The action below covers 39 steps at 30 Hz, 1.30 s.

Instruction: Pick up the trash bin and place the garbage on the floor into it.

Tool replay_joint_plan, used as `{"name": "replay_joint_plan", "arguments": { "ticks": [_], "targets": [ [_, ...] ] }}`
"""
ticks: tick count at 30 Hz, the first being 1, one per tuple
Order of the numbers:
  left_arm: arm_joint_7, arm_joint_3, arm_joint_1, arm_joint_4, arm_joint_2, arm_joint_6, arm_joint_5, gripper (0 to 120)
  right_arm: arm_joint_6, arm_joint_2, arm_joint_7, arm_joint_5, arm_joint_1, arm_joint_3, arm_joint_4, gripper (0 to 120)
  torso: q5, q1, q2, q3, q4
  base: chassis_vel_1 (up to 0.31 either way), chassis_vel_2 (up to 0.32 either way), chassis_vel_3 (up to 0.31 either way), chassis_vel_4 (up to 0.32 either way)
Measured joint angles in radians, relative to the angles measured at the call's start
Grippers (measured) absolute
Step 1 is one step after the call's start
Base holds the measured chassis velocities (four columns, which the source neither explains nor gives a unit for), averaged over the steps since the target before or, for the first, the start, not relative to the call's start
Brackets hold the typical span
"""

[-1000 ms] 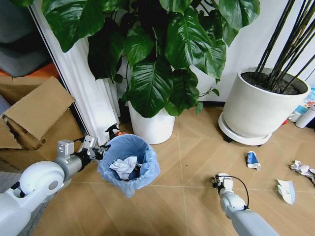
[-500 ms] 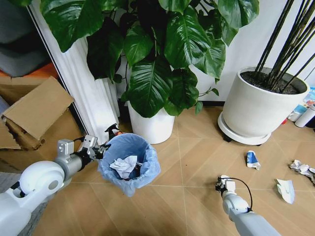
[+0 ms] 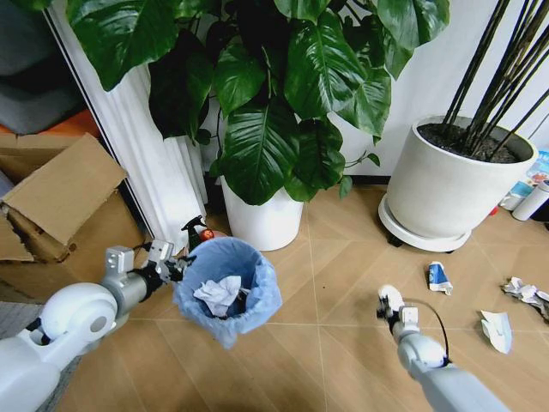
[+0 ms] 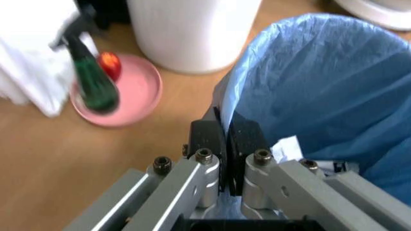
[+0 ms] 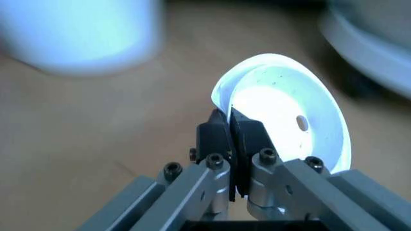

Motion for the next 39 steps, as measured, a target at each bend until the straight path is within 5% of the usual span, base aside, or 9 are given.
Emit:
{"name": "replay_joint_plan", "arguments": {
  "ticks": [9,24,37,39],
  "targets": [
    [0.004,0.137,-0.083,0.038,-0.023,-0.006,0.014,0,0.18,-0.044,-0.313,0.188,0.073,-0.088,0.208,0,0.0011,0.0,0.0,0.0,0.0002,0.0,0.0,0.0,0.0],
    [-0.002,0.212,-0.167,0.059,-0.062,-0.009,-0.004,0,0.152,-0.047,-0.664,0.427,0.276,-0.372,0.318,0,0.001,0.0,0.0,0.0,0.0004,0.0,0.0,0.0,0.0],
    [-0.02,0.204,-0.193,0.045,-0.063,-0.002,-0.028,0,0.094,-0.067,-0.712,0.418,0.283,-0.442,0.278,0,0.0011,0.0,0.0,0.0,0.0001,0.0,0.0,0.0,0.0],
    [-0.021,0.203,-0.194,0.044,-0.063,-0.001,-0.029,0,0.079,-0.073,-0.712,0.405,0.282,-0.437,0.278,7,0.0011,0.0,0.0,0.0,0.0,0.0,0.0,0.0,0.0]
  ]
}}
